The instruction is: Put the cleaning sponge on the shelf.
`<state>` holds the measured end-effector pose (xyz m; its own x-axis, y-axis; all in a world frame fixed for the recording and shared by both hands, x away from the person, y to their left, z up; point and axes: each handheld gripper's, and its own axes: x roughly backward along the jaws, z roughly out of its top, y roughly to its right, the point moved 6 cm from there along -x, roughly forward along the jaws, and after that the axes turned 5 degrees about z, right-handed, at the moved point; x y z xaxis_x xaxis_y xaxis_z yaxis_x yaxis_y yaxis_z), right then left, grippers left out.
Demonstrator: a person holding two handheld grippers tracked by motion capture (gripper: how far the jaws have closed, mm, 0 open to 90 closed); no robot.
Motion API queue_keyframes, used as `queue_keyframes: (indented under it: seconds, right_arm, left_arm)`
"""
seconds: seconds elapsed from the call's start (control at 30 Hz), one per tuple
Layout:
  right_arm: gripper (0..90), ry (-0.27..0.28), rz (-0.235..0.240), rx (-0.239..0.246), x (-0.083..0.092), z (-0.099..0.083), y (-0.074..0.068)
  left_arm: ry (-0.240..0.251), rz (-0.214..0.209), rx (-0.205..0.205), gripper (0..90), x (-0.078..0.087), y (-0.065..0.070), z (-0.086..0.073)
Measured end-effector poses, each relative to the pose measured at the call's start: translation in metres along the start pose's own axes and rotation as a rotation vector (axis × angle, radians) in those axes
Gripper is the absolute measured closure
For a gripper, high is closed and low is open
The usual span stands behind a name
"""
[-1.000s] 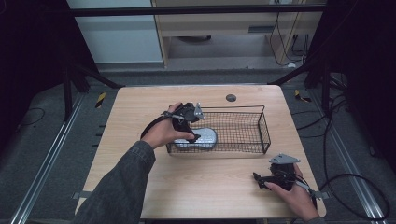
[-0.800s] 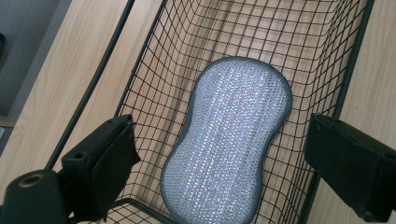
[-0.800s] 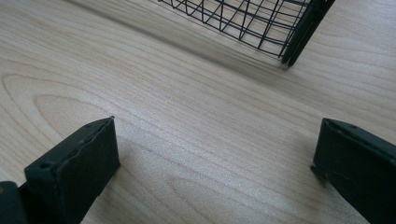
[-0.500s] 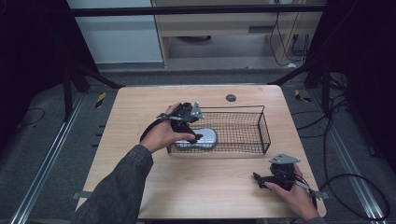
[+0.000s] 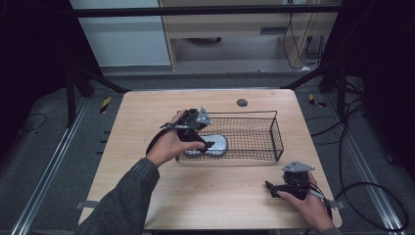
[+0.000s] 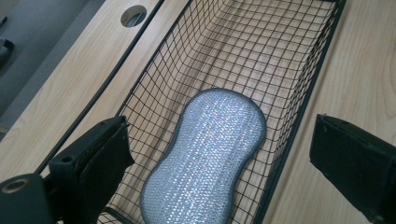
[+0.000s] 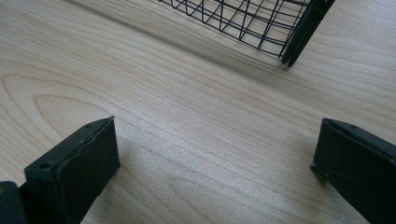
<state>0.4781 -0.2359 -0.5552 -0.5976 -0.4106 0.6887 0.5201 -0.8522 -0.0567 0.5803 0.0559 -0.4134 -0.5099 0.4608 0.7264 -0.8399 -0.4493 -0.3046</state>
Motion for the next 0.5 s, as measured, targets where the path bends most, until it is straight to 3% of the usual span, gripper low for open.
queue_keyframes:
  seconds: [0.3, 0.5]
  right_arm:
    - [0.4, 0.0, 0.0, 0.0, 0.0, 0.0, 0.0]
    - [0.4, 0.0, 0.0, 0.0, 0.0, 0.0, 0.0]
  left_arm:
    - [0.017, -0.006, 0.003, 4.1, 0.0, 0.01, 0.0]
    - [0.029, -0.001, 0.028, 4.2, 0.003, 0.013, 0.0]
